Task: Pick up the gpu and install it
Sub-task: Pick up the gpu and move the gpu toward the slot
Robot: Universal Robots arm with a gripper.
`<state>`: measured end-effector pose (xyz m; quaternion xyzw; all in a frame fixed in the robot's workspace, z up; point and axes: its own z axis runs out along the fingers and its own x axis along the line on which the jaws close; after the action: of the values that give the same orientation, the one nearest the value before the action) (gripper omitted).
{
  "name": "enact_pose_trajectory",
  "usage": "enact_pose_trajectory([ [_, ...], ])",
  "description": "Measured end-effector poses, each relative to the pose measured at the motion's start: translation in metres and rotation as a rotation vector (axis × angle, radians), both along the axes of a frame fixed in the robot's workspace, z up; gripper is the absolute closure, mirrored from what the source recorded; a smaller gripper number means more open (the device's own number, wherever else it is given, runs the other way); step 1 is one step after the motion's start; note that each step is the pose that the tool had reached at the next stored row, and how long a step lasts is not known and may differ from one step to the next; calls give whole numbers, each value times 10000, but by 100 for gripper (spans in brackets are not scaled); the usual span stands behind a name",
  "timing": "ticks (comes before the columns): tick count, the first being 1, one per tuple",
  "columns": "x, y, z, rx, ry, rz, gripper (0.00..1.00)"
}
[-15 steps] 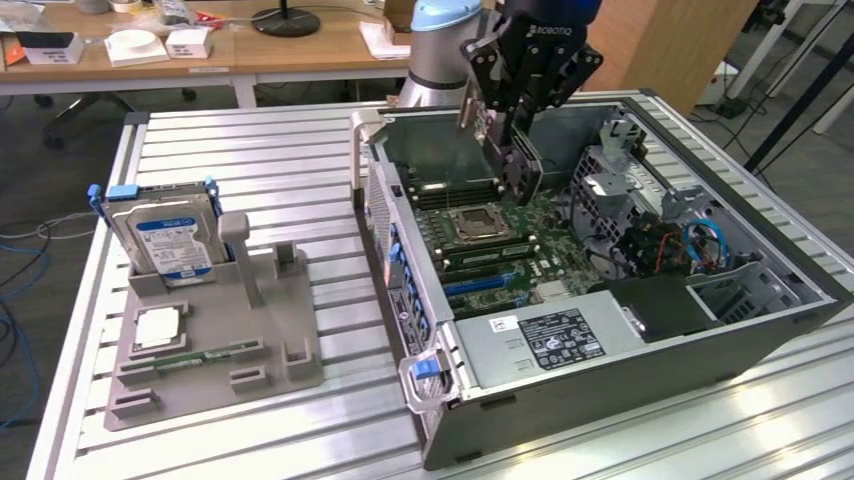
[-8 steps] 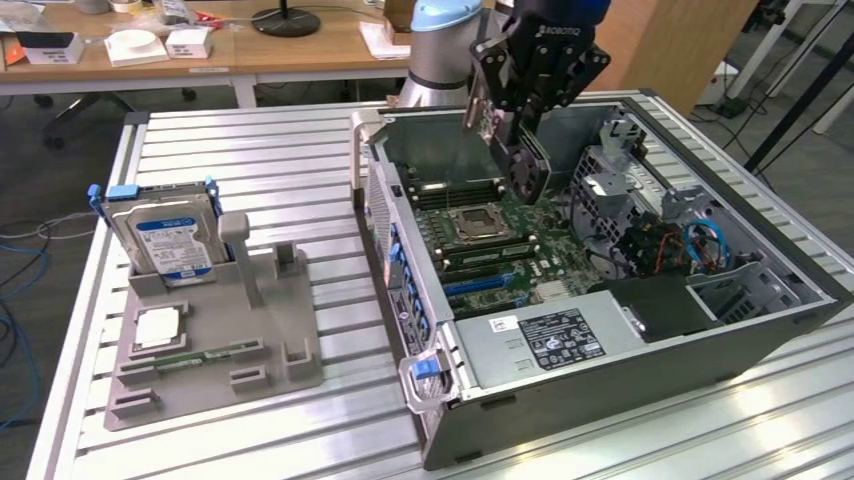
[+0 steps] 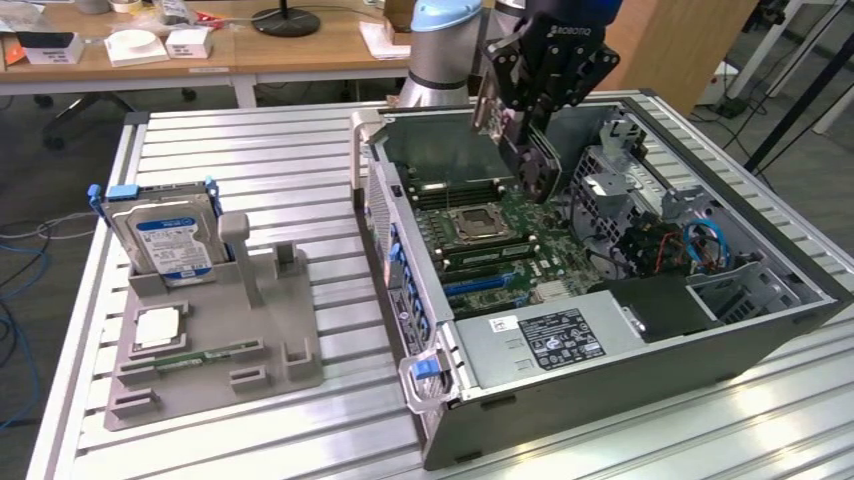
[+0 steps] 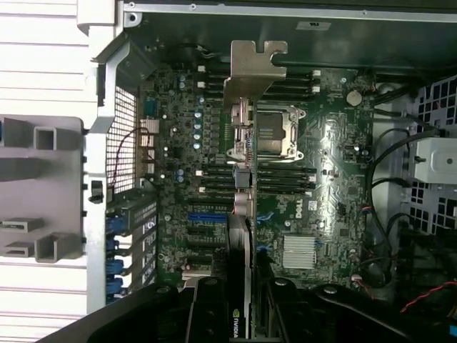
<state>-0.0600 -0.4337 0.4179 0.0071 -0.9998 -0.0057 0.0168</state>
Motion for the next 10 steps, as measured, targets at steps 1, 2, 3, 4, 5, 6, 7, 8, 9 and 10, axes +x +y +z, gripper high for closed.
enact_pose_trajectory([
  [1, 14, 0, 0, 1, -1, 7, 74],
  [2, 28, 0, -1, 1, -1, 14, 74],
  [3, 41, 0, 0, 1, 0, 20, 74],
  [4, 54, 0, -1, 1, 0, 27, 74],
  [5, 67, 0, -1, 1, 0, 32, 74],
  [6, 80, 0, -1, 1, -1, 39, 74],
  [7, 93, 0, -1, 2, 0, 45, 74],
  [8, 106, 0, -1, 1, 0, 51, 74],
  [9, 119, 0, -1, 1, 0, 58, 74],
  [10, 132, 0, -1, 0, 0, 64, 74],
])
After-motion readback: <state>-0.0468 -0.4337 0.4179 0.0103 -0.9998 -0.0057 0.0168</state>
